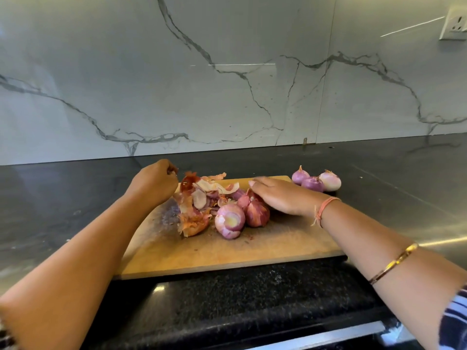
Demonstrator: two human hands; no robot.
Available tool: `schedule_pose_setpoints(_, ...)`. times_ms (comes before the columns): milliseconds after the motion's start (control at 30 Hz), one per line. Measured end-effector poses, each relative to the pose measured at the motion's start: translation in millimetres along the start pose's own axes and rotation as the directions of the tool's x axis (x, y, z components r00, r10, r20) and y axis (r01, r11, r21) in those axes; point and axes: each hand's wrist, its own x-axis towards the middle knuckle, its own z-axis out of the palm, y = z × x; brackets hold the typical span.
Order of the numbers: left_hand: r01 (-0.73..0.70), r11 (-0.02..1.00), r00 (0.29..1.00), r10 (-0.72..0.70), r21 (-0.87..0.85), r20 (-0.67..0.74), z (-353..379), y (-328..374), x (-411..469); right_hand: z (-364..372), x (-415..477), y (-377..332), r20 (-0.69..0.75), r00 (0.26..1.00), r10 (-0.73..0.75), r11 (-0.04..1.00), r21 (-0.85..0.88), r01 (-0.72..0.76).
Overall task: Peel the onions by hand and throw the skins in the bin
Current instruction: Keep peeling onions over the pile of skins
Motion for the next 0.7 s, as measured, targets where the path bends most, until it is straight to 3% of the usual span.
schedule_pose_setpoints(167,0.041,0.997,0.996,-0.045,0.060,0.076,3.4,-2.0,1.0,-1.7,6.1,2.8,0.186,0.977,0.105,0.994,-0.006,-0.106)
schedule_pose_setpoints(533,0.051,0.983,0.990,-0.073,0.175,0.122,-4.1,0.2,-2.3,-6.4,6.5,2.3,0.221,0.974,0.043,0.997,0.050,-0.056)
schedule_pose_setpoints(700,0.051,0.982,0.993,-0.070,0.183,0.099,-2.5,2.7,-4.5,-7.3,1.8,2.2,0.167,0.986,0.014,0.961,0.270,-0.059)
